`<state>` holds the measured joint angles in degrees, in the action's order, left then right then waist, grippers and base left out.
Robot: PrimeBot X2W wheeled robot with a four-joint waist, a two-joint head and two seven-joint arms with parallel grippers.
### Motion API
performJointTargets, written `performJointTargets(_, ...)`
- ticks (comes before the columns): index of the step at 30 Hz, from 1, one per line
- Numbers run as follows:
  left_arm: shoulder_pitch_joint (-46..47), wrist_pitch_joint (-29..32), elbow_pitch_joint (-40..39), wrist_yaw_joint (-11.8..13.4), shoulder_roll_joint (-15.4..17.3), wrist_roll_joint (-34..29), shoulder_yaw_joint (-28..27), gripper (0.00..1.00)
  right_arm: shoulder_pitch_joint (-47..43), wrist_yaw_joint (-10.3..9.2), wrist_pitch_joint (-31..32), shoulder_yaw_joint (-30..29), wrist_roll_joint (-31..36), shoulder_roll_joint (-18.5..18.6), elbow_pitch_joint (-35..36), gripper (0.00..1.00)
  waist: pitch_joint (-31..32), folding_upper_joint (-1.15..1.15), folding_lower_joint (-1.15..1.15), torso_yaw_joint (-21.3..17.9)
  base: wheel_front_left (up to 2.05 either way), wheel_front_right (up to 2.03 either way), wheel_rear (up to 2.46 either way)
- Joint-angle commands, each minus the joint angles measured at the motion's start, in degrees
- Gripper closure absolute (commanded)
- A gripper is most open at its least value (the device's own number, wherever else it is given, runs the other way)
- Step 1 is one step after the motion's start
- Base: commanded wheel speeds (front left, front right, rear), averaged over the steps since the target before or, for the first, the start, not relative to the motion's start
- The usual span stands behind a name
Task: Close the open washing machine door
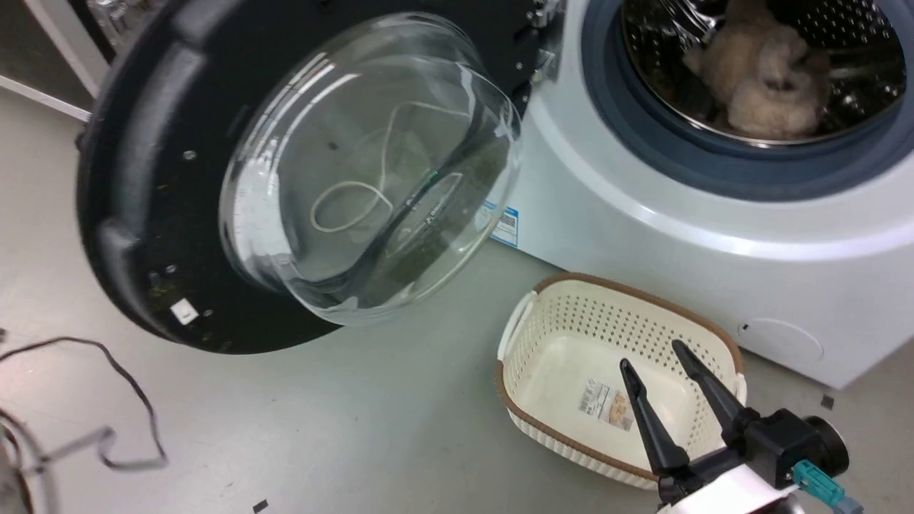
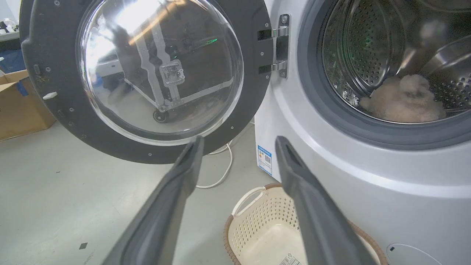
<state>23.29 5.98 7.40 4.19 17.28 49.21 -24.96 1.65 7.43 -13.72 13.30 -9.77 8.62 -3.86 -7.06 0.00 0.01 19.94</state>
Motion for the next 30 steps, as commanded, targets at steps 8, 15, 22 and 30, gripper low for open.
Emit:
performJointTargets(8,9.12,18.80,12.28,5.52,1.90,19.46,-5.96,1.00,2.20,0.06,-1.28,1.47,-1.64,1.42,-0.30,0.00,-1.92,0.00,-0.01,-1.59,0.00,0.00,0.00)
performJointTargets(15,6.48,30.21,11.89,2.87,1.53,23.40,-2.12,1.00,1.87,0.06,-1.28,1.63,-2.07,1.47,-0.91,0.00,-1.04,0.00,-0.01,-2.32,0.00,0.00,0.00)
performJointTargets(22,-1.76,38.97,5.94,0.78,-0.06,26.15,0.45,1.00,1.07,0.06,-1.28,0.80,-1.93,0.36,-1.84,0.00,2.38,0.00,-0.01,-3.20,0.00,0.00,0.00)
performJointTargets(30,-15.21,46.55,-5.37,-0.27,-5.57,29.61,3.57,1.00,-1.41,0.06,-1.28,-1.98,-0.80,-1.79,-2.85,0.00,7.91,0.00,-0.01,-5.73,0.00,0.00,0.00)
